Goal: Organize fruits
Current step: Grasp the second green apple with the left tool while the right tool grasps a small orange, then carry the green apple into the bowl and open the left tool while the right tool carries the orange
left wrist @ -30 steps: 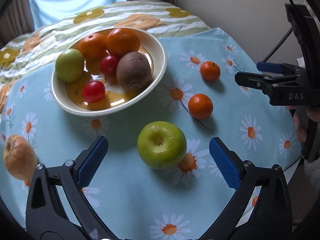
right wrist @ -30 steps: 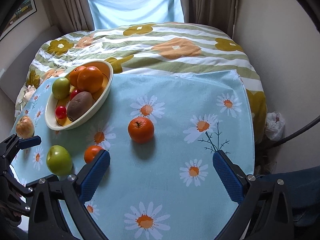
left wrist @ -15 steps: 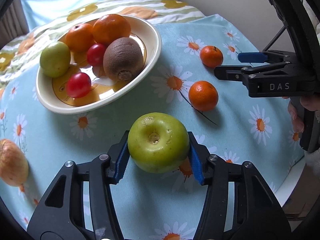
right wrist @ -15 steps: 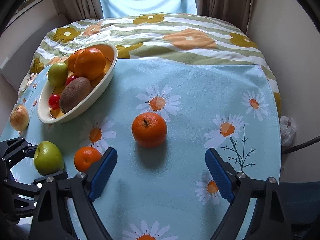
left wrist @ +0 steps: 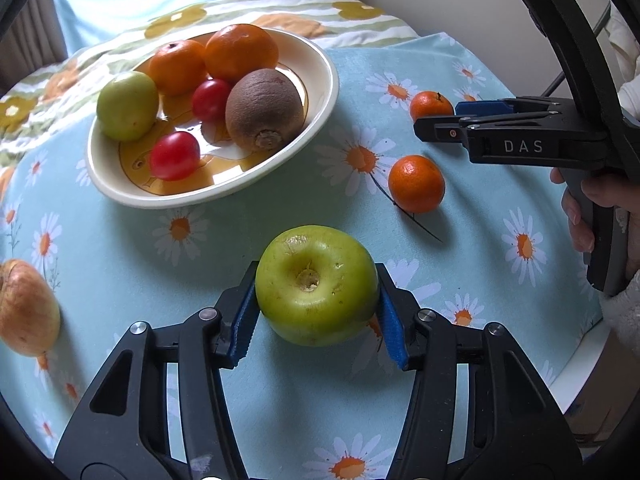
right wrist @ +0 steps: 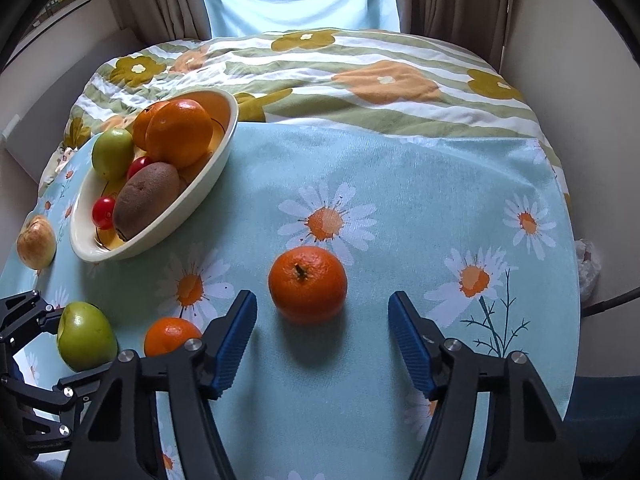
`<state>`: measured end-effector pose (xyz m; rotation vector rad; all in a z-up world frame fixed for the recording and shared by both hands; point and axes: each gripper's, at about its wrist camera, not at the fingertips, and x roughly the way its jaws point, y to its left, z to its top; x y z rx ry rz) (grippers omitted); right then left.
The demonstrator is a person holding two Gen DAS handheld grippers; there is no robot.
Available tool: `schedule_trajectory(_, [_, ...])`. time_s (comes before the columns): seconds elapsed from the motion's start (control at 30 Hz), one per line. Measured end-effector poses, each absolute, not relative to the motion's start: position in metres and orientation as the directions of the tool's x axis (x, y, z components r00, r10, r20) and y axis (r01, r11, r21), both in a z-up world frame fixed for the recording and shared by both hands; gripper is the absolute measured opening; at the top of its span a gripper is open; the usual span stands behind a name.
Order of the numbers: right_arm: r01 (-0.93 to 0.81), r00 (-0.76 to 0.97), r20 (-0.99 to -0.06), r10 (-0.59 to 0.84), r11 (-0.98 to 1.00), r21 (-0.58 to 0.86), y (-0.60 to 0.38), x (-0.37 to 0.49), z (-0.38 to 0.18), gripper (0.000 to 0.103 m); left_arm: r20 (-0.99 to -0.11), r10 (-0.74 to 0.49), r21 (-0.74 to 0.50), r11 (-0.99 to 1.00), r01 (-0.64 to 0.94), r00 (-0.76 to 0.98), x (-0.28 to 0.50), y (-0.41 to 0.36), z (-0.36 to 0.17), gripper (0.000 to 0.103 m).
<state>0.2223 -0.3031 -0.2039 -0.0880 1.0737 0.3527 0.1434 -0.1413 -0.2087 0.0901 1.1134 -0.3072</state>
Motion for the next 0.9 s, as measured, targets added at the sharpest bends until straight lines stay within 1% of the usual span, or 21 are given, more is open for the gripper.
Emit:
schedule_trajectory(0.07, [-0.327, 0.431, -0.869, 0.243, 0.94, 0.101, -0.302, 0.224, -0.203, 0.063, -0.891, -0.196, -0.081, 0.956, 0.282, 0.408, 0.142, -0.14, -0.208, 0.057])
schedule_trajectory(0.17, [-0.328, 0.437, -0.863, 0.253, 0.938, 0.109, -0.3, 0.226, -0.203, 0.058, -0.887, -0.194, -0.078, 0.958, 0.278, 0.418, 0.138, -0.138, -0.208, 0.057])
schedule_trajectory(0.23, [-0.328, 0.439, -0.862, 0.253, 0.938, 0.109, -0.298, 0.228, -0.205, 0.048, -0.886, -0.189, -0.076, 0.96, 0.271, 0.423, 0.136, -0.137, -0.207, 0.057])
schedule_trajectory(0.27, [-0.329, 0.437, -0.862, 0.255, 0.938, 0.111, -0.297, 0.229, -0.206, 0.037, -0.885, -0.188, -0.076, 0.961, 0.266, 0.425, 0.135, -0.136, -0.206, 0.057])
schedule_trajectory(0.3, [-0.329, 0.44, -0.86, 0.26, 0.937, 0.115, -0.297, 0.229, -0.205, 0.035, -0.884, -0.184, -0.074, 0.963, 0.26, 0.43, 0.134, -0.136, -0.204, 0.057])
schedule_trajectory(0.47, [-0.323, 0.448, -0.853, 0.269, 0.938, 0.126, -0.296, 0.223, -0.196, 0.035, -0.868, -0.176, -0.07, 0.969, 0.238, 0.464, 0.129, -0.13, -0.188, 0.057])
schedule_trajectory(0.9, [-0.335, 0.486, -0.817, 0.31, 0.93, 0.154, -0.291, 0.19, -0.137, 0.035, -0.817, -0.169, -0.065, 0.977, 0.203, 0.551, 0.115, -0.113, -0.129, 0.057])
